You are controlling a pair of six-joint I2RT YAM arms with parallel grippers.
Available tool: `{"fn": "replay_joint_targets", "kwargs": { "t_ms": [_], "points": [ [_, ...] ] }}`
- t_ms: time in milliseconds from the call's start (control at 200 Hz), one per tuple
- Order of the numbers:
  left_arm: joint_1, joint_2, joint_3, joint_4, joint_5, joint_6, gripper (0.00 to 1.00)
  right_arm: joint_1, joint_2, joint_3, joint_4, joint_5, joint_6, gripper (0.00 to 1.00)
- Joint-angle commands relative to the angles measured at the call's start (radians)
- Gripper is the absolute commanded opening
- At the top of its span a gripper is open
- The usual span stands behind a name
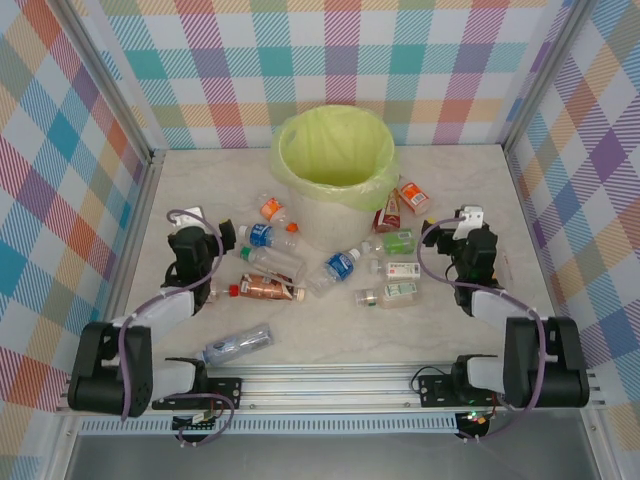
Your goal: Put the plastic bottles in the bin
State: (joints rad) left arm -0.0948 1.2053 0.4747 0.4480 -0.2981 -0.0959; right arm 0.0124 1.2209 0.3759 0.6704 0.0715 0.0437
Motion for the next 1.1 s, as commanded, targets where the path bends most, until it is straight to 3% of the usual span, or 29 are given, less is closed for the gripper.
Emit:
{"fn": "replay_joint_targets", "kwargs": {
  "t_ms": [0, 145, 330, 505, 615, 805, 960, 1100],
  "points": [
    [0.007, -0.133, 0.125, -0.387, -0.12, -0.244, 1.0, 0.004, -0.103, 0.046, -0.204, 0.002, 0.094, 1.0],
    [-0.011, -0.303, 0.259, -0.901, -0.143, -0.689, 1.0, 0.004, -0.201, 0.119, -0.463, 0.013, 0.229, 1.0],
    [-0.134, -0.413, 0.378, -1.324, -0.194, -0.963, 1.0, 0.004, -0.242, 0.187, -0.668, -0.053, 0.3, 1.0],
    [-0.208, -0.341, 0.492, -1.601, -0.016, -1.171, 1.0, 0.004, -0.278, 0.206, -0.727, -0.072, 0.305, 1.0],
    [-0.276, -0.307, 0.501, -1.712, 0.042, -1.344, 1.0, 0.004, -0.291, 0.201, -0.725, -0.066, 0.313, 1.0],
    [-0.408, -0.254, 0.49, -1.75, 0.159, -1.586, 1.0, 0.004, -0.273, 0.205, -0.724, -0.049, 0.311, 1.0],
    [-0.467, -0.21, 0.455, -1.758, 0.288, -1.695, 1.0, 0.004, -0.236, 0.201, -0.705, -0.04, 0.318, 1.0],
    [-0.498, -0.255, 0.403, -1.749, 0.278, -1.771, 1.0, 0.004, -0.209, 0.201, -0.692, -0.048, 0.313, 1.0]
  ]
}}
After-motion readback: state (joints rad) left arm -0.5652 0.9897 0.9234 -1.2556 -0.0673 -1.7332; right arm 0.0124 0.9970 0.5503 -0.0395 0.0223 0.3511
